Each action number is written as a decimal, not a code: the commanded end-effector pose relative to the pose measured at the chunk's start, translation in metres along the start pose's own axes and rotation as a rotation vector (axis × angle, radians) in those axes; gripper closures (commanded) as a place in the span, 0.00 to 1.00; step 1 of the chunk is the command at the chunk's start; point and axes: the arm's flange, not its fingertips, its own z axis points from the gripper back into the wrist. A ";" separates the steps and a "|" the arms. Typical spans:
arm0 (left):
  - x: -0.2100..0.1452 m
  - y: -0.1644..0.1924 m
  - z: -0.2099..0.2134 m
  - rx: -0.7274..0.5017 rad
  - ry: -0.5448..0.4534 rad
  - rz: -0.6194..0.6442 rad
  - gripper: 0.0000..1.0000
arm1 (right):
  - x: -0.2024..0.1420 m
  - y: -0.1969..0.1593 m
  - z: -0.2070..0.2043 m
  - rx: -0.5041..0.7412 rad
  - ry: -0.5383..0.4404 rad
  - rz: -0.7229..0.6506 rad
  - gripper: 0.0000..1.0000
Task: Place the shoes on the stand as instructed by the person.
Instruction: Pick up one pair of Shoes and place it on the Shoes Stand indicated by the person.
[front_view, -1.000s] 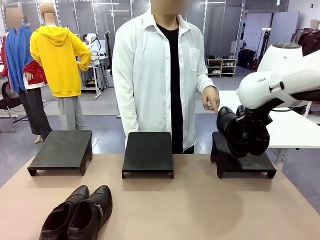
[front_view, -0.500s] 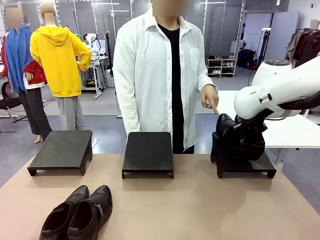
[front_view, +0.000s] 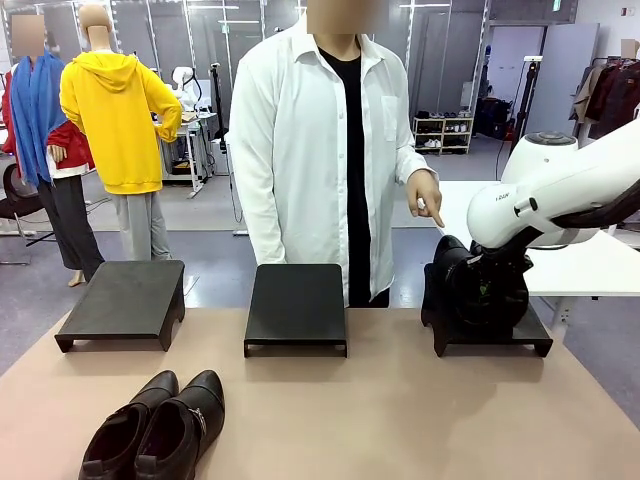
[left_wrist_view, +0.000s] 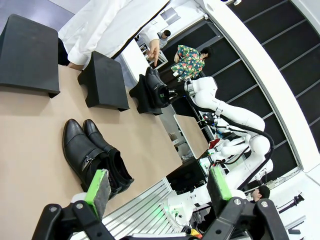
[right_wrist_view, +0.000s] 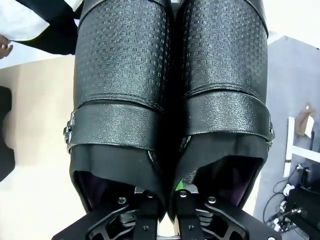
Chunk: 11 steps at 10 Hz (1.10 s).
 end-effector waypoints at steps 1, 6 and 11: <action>0.000 -0.001 0.001 -0.007 0.009 -0.010 0.00 | 0.010 0.004 0.002 -0.027 -0.042 -0.026 0.92; 0.000 -0.001 0.001 -0.007 0.009 -0.010 0.00 | 0.011 0.005 -0.004 -0.037 -0.043 -0.043 0.55; 0.000 -0.001 0.001 -0.007 0.009 -0.010 0.00 | 0.008 0.004 0.003 -0.038 -0.054 -0.053 0.00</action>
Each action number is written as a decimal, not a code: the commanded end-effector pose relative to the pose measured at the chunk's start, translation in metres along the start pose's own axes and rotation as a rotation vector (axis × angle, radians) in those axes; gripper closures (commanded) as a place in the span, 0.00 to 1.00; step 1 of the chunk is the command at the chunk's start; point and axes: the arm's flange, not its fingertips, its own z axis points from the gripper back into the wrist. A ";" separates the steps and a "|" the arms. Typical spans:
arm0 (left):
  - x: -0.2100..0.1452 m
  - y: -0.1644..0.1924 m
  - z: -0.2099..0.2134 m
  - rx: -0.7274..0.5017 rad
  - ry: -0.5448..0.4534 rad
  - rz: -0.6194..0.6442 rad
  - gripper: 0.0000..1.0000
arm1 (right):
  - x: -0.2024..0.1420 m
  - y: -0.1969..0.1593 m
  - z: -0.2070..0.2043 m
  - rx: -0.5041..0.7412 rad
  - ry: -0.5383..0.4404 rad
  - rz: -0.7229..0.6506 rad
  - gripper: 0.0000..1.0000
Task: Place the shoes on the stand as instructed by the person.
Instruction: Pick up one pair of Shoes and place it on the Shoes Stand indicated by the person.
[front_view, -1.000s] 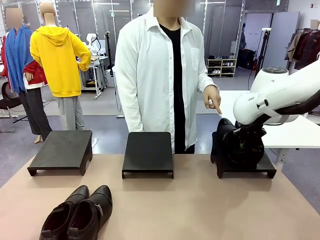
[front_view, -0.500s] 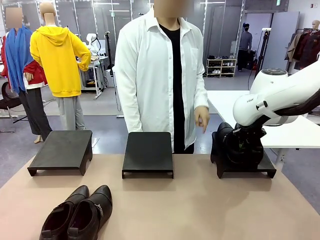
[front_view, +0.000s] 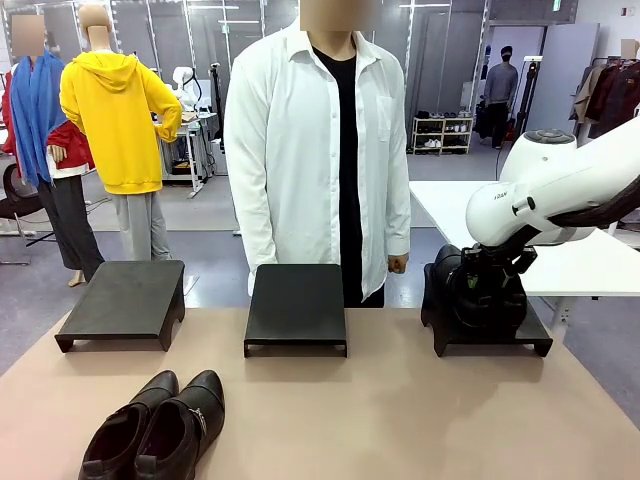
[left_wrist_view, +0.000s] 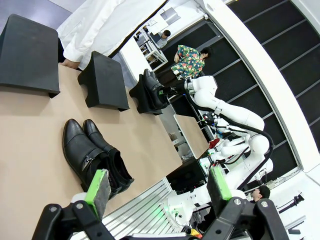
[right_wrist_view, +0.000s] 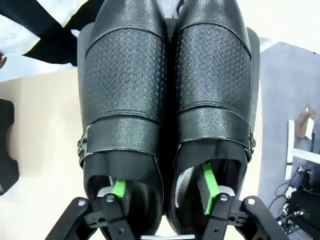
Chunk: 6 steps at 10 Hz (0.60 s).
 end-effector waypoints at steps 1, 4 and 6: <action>0.000 -0.001 0.001 -0.007 0.009 -0.010 0.00 | -0.003 0.004 0.001 -0.034 -0.022 -0.028 0.00; 0.000 -0.001 0.001 -0.007 0.009 -0.010 0.00 | -0.003 0.004 0.004 -0.037 -0.045 -0.033 0.00; 0.000 -0.001 0.001 -0.007 0.009 -0.010 0.00 | 0.001 -0.001 0.001 -0.001 -0.006 -0.008 0.00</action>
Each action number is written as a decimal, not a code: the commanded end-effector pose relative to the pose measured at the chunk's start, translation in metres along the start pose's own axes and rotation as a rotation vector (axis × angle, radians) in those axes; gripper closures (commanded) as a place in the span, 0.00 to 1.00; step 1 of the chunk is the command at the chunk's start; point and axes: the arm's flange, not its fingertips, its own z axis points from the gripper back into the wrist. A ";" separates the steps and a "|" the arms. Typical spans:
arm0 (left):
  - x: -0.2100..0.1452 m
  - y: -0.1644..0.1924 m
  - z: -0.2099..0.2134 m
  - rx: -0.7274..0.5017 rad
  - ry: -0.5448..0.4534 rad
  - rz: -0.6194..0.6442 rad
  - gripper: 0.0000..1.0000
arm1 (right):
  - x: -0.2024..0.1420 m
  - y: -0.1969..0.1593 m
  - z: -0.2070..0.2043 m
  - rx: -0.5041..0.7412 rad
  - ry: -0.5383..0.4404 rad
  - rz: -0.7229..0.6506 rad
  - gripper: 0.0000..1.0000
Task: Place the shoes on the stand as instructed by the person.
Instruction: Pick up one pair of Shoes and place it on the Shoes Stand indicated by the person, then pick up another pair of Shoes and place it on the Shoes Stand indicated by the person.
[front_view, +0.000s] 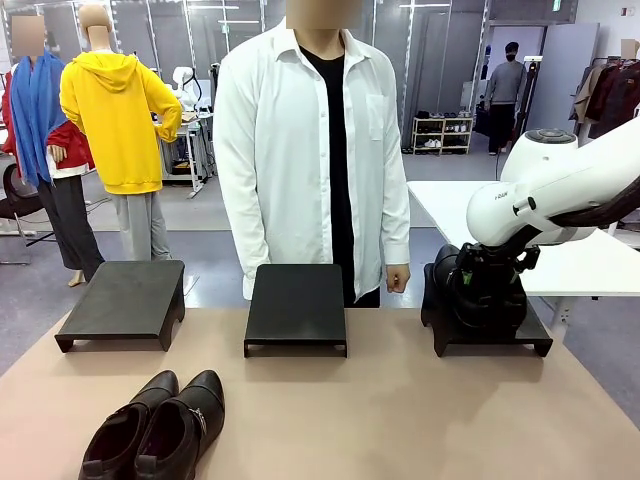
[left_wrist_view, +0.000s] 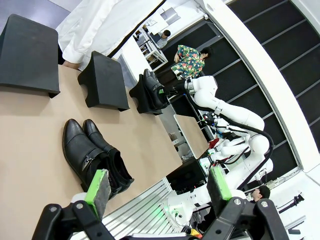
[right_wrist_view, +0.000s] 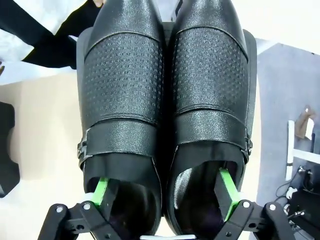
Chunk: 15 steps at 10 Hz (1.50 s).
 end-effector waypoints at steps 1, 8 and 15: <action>0.000 -0.001 0.001 -0.007 0.009 -0.010 0.00 | 0.000 0.000 0.000 0.000 0.004 0.000 0.00; 0.000 -0.001 0.001 -0.007 0.009 -0.010 0.00 | 0.000 0.000 0.000 0.000 0.002 0.000 0.00; 0.000 -0.001 0.001 -0.007 0.009 -0.010 0.00 | -0.056 -0.052 0.131 0.263 0.112 -0.091 0.00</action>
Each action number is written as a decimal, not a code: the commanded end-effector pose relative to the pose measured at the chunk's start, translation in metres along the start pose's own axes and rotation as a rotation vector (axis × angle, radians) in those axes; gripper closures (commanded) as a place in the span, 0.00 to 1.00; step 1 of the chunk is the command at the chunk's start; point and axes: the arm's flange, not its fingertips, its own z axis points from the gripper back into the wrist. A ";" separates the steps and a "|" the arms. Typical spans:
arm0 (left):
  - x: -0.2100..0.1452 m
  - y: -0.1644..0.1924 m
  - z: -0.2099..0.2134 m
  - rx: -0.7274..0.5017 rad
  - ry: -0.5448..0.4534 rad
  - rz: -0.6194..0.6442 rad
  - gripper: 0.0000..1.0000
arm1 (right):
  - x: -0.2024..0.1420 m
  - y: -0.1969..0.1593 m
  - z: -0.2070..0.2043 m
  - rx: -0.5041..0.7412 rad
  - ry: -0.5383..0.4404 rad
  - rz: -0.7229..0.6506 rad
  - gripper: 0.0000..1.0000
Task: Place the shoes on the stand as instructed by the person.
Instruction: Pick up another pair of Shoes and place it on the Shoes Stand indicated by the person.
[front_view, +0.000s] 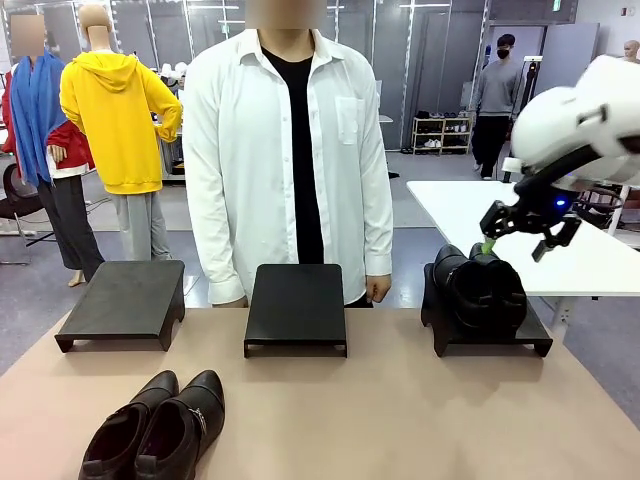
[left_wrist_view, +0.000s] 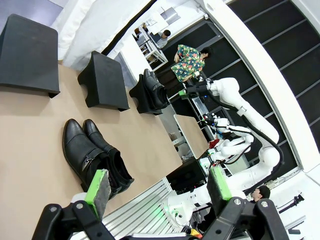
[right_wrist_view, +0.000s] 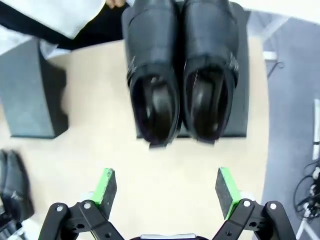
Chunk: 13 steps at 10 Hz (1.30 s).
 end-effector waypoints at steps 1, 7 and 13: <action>0.000 -0.001 0.001 -0.007 0.008 -0.010 0.00 | -0.031 -0.038 0.019 0.109 0.036 -0.025 0.00; 0.000 -0.001 0.001 -0.007 0.008 -0.010 0.00 | -0.140 -0.143 0.038 0.551 0.116 -0.108 0.00; 0.000 -0.001 0.001 -0.007 0.008 -0.010 0.00 | -0.240 -0.214 -0.032 0.932 0.056 -0.245 0.00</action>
